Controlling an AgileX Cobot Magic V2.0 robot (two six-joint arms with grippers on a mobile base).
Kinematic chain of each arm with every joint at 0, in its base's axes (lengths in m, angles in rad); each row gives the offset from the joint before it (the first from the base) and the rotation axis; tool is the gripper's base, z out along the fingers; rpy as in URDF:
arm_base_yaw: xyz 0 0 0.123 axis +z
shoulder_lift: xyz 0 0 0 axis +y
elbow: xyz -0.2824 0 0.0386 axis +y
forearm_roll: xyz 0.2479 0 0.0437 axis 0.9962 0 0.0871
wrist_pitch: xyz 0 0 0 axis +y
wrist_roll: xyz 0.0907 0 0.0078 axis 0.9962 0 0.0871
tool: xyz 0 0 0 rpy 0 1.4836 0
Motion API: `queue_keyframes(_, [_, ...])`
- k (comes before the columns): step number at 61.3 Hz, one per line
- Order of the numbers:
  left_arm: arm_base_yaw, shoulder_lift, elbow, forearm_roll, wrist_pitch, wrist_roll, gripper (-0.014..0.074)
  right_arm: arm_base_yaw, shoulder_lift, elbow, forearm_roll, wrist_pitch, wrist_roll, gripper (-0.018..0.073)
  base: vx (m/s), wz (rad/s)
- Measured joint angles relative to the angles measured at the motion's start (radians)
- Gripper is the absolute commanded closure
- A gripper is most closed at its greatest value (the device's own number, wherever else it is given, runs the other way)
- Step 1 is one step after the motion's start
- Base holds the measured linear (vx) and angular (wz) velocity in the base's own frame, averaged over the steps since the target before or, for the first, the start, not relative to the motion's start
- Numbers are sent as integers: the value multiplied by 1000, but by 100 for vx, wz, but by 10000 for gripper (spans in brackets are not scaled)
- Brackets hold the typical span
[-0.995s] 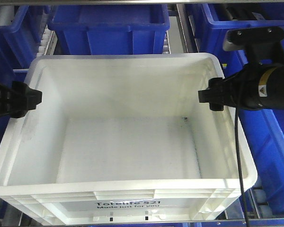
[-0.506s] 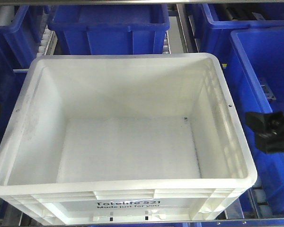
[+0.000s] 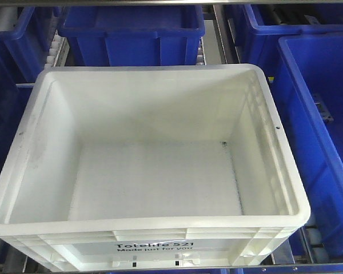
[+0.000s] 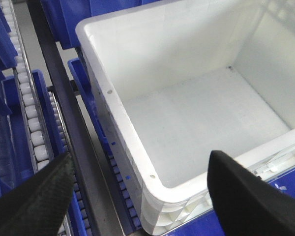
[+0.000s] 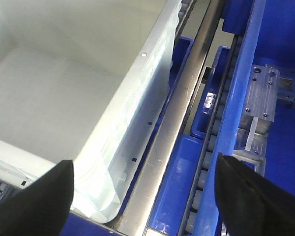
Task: Move bin from left to right shelf
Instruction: 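Open both grippers and release the tote's side rims, then withdraw both grippers upward and away from the white tote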
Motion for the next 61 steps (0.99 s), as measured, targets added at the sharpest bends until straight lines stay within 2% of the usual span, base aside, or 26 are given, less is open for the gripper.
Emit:
queue_keyframes(6, [0,-5,0,-1,5,0,72,0,-3,0,0,10,0,3,0,0])
queue_keyframes(14, [0,-4,0,-1,20,0,146,0,-3,0,0,14,0,77,0,0])
queue_keyframes(35, [0,-4,0,-1,40,-10,426,0,-3,0,7,37,0,439,0,0])
queue_keyframes(45, [0,-4,0,34,40,-94,524,0,-3,0,8,39,0,565,0,0])
queue_keyframes(61, [0,-4,0,56,40,-130,559,0,-3,0,8,39,0,568,0,0])
